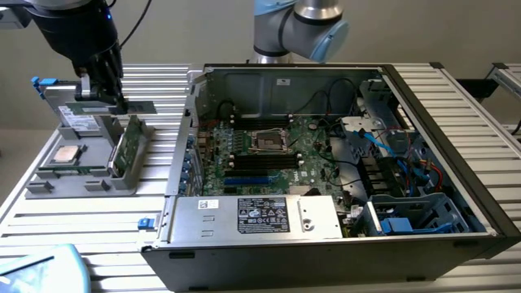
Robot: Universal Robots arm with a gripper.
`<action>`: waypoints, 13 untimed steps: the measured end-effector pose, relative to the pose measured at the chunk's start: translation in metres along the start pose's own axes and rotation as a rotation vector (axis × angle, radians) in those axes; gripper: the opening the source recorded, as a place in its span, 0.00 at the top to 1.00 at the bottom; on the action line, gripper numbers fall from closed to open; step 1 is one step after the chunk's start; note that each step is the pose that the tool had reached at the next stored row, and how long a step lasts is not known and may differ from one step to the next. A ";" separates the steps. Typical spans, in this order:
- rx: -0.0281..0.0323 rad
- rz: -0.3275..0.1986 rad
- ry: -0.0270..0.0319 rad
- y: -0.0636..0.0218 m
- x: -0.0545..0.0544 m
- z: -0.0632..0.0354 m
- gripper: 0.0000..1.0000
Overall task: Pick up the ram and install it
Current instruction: 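Pick up the ram and move it above insertion slot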
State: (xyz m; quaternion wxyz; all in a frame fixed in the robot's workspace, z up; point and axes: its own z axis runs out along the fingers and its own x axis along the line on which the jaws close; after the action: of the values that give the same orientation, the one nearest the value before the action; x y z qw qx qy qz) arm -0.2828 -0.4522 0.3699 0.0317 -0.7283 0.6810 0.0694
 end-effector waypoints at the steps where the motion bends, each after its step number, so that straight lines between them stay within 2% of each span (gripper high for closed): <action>1: -0.0002 0.000 -0.0026 -0.0036 0.000 -0.0021 0.86; 13: -0.0019 -0.001 -0.0347 -0.0463 0.001 -0.0236 0.86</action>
State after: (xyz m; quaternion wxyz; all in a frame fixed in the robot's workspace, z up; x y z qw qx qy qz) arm -0.2353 -0.4536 0.3908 0.0429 -0.7276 0.6797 0.0826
